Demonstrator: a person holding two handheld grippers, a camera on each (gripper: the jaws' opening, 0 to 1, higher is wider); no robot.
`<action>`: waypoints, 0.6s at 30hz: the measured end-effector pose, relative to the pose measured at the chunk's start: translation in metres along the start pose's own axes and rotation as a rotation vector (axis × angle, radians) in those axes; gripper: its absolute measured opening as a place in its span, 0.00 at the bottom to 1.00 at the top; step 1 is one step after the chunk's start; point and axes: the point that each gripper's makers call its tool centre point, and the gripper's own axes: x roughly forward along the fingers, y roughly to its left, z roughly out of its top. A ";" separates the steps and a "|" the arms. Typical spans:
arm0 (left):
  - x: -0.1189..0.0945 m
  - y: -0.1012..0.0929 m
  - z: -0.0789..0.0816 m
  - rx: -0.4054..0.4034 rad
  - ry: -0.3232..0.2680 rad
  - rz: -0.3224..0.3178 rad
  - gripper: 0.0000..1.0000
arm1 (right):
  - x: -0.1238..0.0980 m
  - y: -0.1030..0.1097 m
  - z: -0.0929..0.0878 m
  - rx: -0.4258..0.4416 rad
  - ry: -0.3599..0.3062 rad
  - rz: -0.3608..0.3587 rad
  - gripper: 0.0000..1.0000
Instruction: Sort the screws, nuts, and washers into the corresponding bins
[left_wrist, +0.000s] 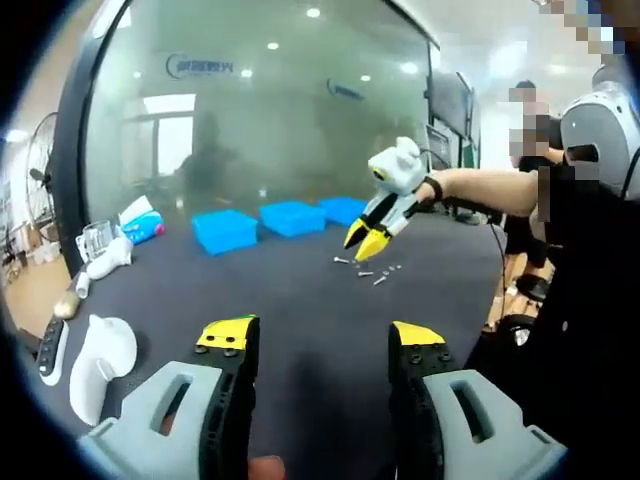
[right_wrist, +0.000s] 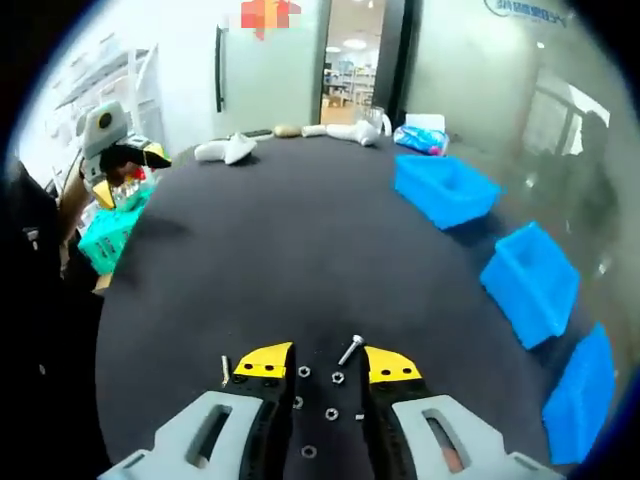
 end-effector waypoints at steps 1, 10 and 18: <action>0.000 0.000 0.000 -0.002 -0.002 0.001 0.50 | 0.002 -0.001 0.000 0.007 0.003 0.005 0.22; -0.003 0.004 -0.002 -0.012 -0.008 0.008 0.50 | 0.014 -0.009 -0.004 0.034 0.026 0.016 0.18; -0.003 0.004 -0.002 -0.015 -0.009 0.011 0.50 | 0.018 -0.011 -0.009 0.053 0.042 0.017 0.11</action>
